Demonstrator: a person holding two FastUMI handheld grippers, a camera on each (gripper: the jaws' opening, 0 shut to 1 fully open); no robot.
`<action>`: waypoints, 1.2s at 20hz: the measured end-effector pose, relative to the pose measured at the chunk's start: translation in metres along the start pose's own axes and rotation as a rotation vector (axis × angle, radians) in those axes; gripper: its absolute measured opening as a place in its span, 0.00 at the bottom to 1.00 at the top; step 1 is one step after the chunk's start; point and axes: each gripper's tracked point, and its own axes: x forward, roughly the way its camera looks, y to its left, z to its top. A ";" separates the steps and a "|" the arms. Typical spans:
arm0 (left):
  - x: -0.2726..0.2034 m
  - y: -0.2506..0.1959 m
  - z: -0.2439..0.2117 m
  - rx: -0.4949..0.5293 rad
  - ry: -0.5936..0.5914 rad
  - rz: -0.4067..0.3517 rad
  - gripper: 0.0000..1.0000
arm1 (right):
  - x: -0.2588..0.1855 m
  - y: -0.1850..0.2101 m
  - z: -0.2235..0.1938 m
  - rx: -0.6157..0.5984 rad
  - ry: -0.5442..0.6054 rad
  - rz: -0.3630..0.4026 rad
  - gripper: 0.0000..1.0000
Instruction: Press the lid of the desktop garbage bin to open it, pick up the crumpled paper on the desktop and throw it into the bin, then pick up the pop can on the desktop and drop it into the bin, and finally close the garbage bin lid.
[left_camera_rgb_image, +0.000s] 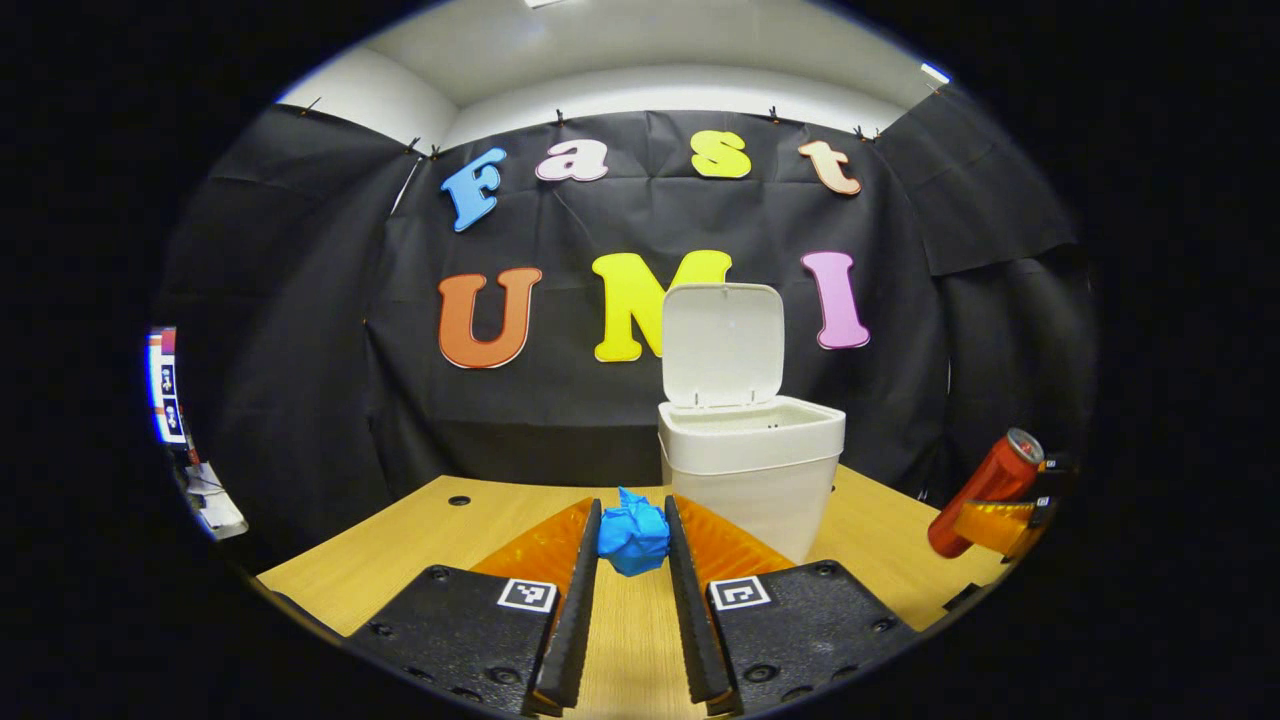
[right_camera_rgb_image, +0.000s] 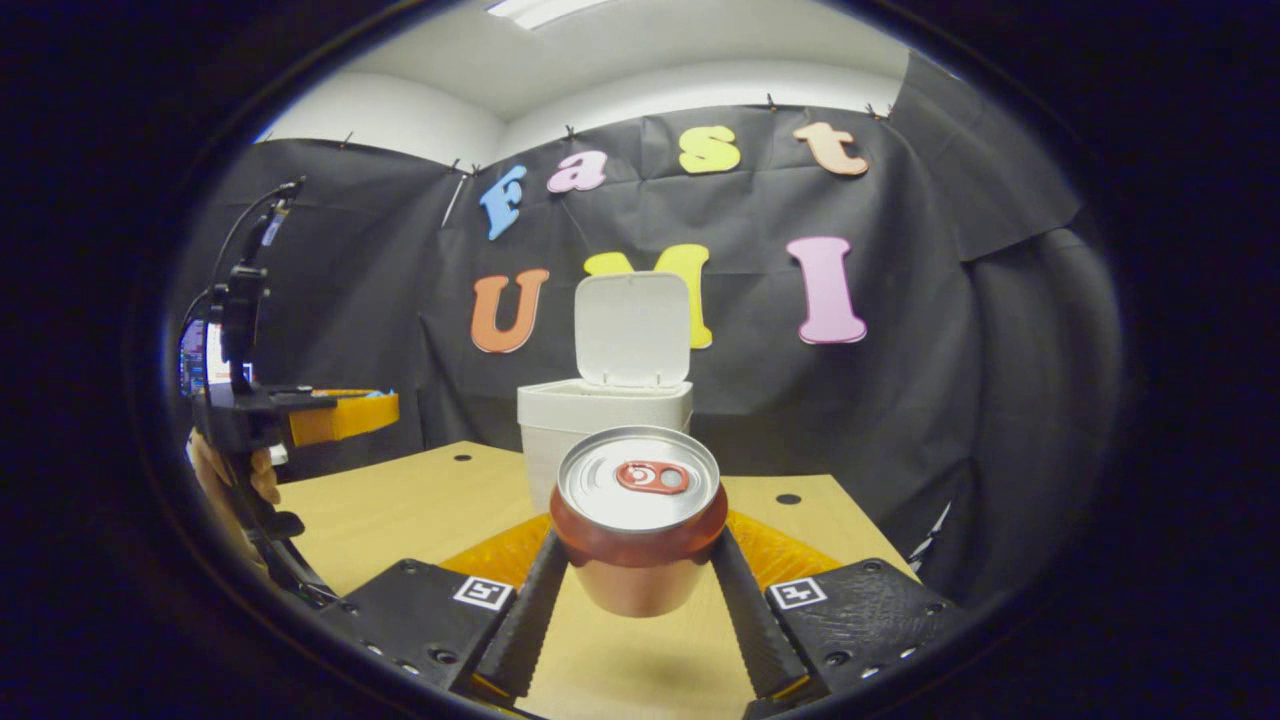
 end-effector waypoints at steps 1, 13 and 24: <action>0.005 0.000 0.007 0.006 -0.007 0.008 0.41 | 0.002 -0.004 -0.001 0.008 0.005 -0.003 0.78; 0.114 -0.029 0.097 0.002 -0.166 -0.016 0.41 | -0.015 -0.065 0.023 0.078 -0.079 -0.132 0.77; 0.207 -0.115 0.079 0.071 -0.143 -0.138 0.42 | -0.016 -0.041 0.021 0.057 -0.086 -0.055 0.78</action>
